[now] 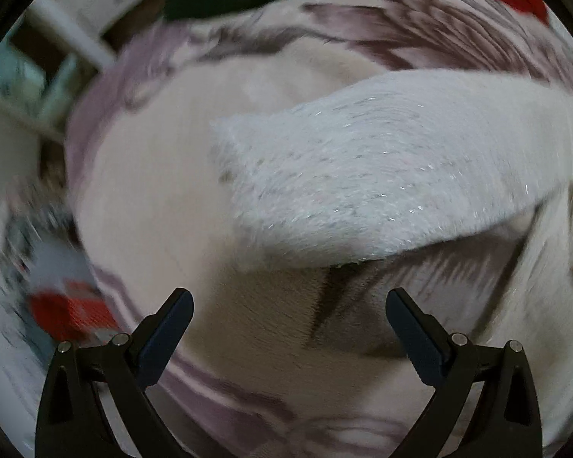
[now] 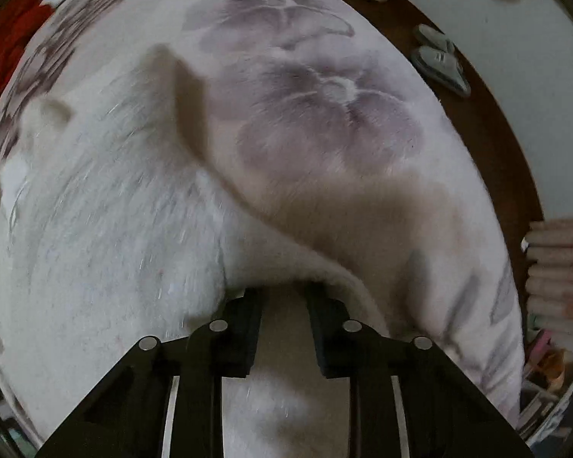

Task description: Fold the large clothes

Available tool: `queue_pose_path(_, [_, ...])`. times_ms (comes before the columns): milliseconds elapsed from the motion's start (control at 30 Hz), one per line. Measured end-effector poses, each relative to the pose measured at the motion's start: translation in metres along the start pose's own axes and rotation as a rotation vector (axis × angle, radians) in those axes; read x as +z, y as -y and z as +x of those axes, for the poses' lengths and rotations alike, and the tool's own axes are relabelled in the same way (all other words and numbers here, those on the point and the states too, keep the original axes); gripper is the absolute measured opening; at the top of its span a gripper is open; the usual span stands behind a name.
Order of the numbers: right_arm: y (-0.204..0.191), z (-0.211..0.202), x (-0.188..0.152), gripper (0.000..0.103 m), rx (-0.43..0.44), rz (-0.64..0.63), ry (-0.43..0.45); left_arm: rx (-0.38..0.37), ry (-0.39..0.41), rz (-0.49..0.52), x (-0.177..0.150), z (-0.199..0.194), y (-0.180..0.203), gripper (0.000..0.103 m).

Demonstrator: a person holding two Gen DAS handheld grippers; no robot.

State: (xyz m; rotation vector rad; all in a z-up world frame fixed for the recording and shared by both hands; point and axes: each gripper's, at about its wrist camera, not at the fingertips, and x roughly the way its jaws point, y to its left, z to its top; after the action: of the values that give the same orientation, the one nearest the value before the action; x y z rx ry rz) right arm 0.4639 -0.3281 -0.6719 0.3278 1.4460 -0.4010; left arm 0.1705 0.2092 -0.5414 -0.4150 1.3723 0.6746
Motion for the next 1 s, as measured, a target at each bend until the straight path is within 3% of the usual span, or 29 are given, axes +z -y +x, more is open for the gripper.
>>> queue_pose_path(33, [-0.011,-0.004,-0.009,0.045,0.016,-0.011,0.0,-0.074,-0.033,-0.066,0.001,0.006,-0.012,0.103])
queue_pose_path(167, [-0.045,-0.005,-0.055,0.05,0.205,0.029,-0.026,-0.367,-0.116,-0.333,0.004,0.033,-0.053,0.103])
queue_pose_path(233, [-0.061,-0.001,-0.068,0.052,0.28,0.047,-0.057,-0.517,-0.093,-0.494,0.006,0.051,-0.071,0.099])
queue_pose_path(267, [-0.077,0.009,-0.08,0.052,0.312,0.048,-0.074,-0.555,-0.072,-0.552,0.008,0.057,-0.076,0.096])
queue_pose_path(300, [-0.094,0.014,-0.087,0.052,0.336,0.046,-0.09,-0.588,-0.044,-0.619,0.014,0.067,-0.081,0.083])
queue_pose_path(333, [-0.111,0.021,-0.1,0.053,0.355,0.045,-0.105,-0.585,-0.022,-0.647,0.017,0.07,-0.082,0.057])
queue_pose_path(400, [-0.146,0.025,-0.115,0.054,0.368,0.044,-0.12,-0.508,0.056,-0.646,0.032,0.068,-0.081,0.035])
queue_pose_path(433, [-0.163,0.031,-0.119,0.055,0.367,0.036,-0.118,-0.48,0.099,-0.618,0.038,0.062,-0.079,0.018])
queue_pose_path(467, [-0.174,0.024,-0.122,0.056,0.358,0.022,-0.113,-0.428,0.152,-0.561,0.046,0.051,-0.073,0.015])
queue_pose_path(600, [-0.233,0.002,-0.133,0.057,0.176,-0.087,-0.04,-0.286,0.347,-0.289,0.064,-0.011,-0.036,0.012])
queue_pose_path(700, [-0.269,-0.004,-0.125,0.065,0.151,-0.154,0.013,-0.248,0.452,-0.063,0.07,-0.068,0.0,0.012])
queue_pose_path(800, [-0.295,-0.002,-0.113,0.065,0.199,-0.162,0.021,-0.29,0.503,0.179,0.06,-0.124,0.069,0.011])
queue_pose_path(867, [-0.297,-0.002,-0.104,0.065,0.225,-0.136,0.017,-0.366,0.504,0.282,0.056,-0.147,0.114,0.011])
queue_pose_path(1000, [-0.193,-0.033,-0.094,0.065,0.238,-0.04,0.03,-0.54,0.456,0.493,0.016,-0.185,0.238,0.011])
